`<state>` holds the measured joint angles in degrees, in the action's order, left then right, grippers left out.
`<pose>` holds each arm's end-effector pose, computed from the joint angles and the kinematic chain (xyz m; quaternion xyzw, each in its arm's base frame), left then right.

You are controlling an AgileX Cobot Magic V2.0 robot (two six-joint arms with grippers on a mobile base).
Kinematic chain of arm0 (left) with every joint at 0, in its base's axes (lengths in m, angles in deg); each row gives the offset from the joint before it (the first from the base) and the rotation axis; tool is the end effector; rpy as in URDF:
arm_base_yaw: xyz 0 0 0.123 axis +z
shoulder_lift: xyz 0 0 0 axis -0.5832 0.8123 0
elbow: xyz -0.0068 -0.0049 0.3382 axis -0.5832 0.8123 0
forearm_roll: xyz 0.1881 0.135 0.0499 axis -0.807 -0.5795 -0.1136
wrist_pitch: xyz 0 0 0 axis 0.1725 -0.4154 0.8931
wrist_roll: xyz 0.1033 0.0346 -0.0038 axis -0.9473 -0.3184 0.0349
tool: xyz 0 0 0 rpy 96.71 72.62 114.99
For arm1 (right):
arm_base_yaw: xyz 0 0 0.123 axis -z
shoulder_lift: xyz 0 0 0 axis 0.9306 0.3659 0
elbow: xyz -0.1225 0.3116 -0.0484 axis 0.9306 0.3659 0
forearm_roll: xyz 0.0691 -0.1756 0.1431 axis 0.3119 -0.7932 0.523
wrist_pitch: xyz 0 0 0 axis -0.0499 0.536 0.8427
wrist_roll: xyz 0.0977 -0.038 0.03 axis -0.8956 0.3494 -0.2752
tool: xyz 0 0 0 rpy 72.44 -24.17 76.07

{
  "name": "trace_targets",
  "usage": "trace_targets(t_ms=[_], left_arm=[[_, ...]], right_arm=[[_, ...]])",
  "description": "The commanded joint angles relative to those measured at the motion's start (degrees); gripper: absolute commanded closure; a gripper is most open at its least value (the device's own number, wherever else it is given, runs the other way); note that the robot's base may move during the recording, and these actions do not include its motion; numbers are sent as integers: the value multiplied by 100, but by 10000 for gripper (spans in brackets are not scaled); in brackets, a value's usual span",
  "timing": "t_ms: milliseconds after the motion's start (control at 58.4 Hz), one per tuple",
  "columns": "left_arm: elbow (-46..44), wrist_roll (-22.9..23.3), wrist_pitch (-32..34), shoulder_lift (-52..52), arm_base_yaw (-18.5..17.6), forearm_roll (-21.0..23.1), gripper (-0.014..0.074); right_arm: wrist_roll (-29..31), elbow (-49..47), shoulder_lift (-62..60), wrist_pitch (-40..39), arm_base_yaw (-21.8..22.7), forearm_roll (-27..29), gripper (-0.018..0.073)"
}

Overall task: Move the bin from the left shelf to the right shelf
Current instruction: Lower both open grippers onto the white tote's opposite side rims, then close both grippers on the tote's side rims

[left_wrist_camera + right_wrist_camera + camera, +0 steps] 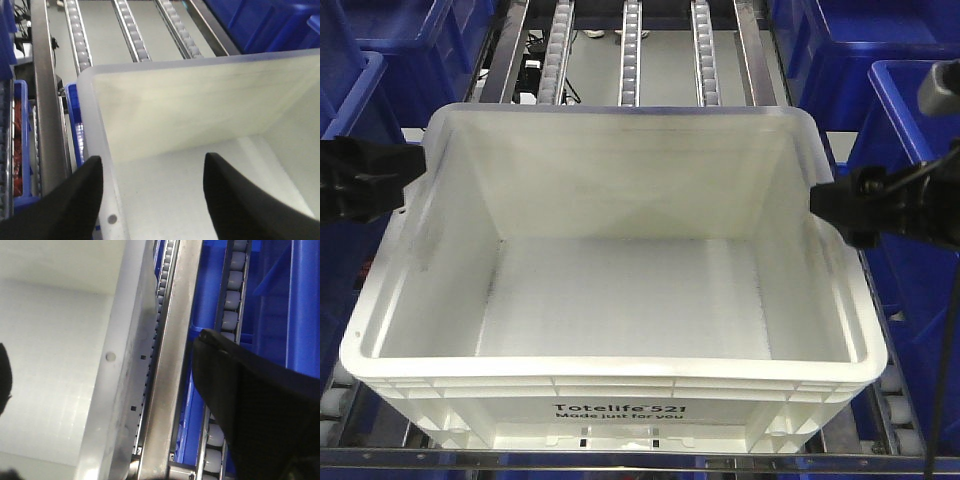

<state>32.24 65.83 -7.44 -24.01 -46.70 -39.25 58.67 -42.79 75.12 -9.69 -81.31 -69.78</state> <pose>0.1798 -0.0559 0.3976 0.0745 0.8429 -0.1641 0.5070 0.1831 0.0548 0.3903 -0.0889 0.8857 0.1210 0.4392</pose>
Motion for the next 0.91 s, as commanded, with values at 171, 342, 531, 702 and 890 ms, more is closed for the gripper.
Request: trace_targets(t_ms=[171,342,531,702,890], left_arm=[[-519,88,162,515,-12,-284,171],[-541,873,113,718,70,-760,171],[-536,943,59,724,70,-836,171],[-536,943,-199,903,70,-836,171],[-536,943,-354,1181,70,-794,171]], right_arm=[[-73,-974,459,153,24,-55,-78],[-73,-1134,698,272,24,-51,-74],[-80,-1134,861,339,24,-44,-65],[-92,-1134,1092,416,24,-3,-60],[-92,-1134,1286,453,24,231,-50]])
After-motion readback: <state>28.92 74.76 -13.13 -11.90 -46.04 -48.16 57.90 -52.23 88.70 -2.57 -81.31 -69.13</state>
